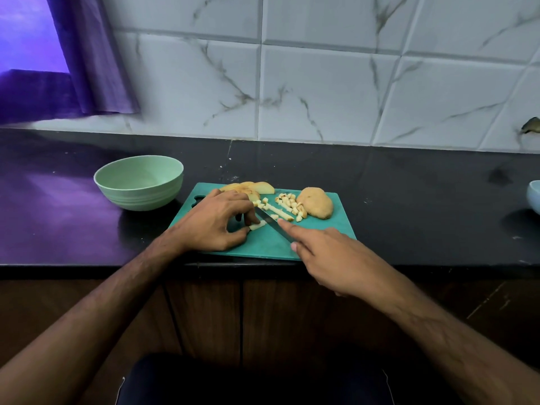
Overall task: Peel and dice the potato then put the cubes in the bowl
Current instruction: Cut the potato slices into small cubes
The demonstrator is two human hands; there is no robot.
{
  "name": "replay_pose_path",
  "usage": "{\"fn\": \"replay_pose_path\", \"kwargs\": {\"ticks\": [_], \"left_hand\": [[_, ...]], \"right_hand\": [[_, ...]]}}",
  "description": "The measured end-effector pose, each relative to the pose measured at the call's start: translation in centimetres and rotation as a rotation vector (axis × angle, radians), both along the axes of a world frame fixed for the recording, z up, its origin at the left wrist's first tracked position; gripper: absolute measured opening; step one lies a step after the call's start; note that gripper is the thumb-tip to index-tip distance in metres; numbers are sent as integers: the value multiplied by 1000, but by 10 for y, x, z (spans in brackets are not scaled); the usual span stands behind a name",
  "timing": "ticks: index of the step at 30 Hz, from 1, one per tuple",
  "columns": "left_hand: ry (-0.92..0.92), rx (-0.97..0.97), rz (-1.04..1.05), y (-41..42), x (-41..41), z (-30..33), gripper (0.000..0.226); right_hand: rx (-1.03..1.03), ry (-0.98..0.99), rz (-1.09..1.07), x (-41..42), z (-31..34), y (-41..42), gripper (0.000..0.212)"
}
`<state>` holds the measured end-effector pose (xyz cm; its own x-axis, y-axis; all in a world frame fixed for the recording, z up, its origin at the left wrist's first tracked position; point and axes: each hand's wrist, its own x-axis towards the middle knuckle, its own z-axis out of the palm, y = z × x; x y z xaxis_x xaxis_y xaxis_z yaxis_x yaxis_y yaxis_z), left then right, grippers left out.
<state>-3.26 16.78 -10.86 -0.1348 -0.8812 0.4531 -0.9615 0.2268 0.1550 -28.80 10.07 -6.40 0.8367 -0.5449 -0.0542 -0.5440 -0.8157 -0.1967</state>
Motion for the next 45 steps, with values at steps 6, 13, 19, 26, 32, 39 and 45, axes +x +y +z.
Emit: {"fn": "replay_pose_path", "kwargs": {"ticks": [6,13,19,26,32,39,45], "left_hand": [[-4,2,-1,-1,0,1,13],[-10,-2,12,0,-1,1,10],[-37,-13,34,0,0,0,10],[-28,-14,40,0,0,0,6],[-19,-39,57,1,-2,1,9],[-7,-37,81,-1,1,-1,13],[-1,-61,76,-3,1,-3,23]], "right_hand": [[15,-2,21,-17,2,6,51],[-39,-12,3,-2,-15,7,53],[-28,-27,5,-1,-5,0,51],[-6,-17,21,-14,-12,10,52],[-35,-14,10,3,-14,6,52],[-19,-52,30,-8,-3,8,52],[-21,-34,3,-2,-22,16,53]]}}
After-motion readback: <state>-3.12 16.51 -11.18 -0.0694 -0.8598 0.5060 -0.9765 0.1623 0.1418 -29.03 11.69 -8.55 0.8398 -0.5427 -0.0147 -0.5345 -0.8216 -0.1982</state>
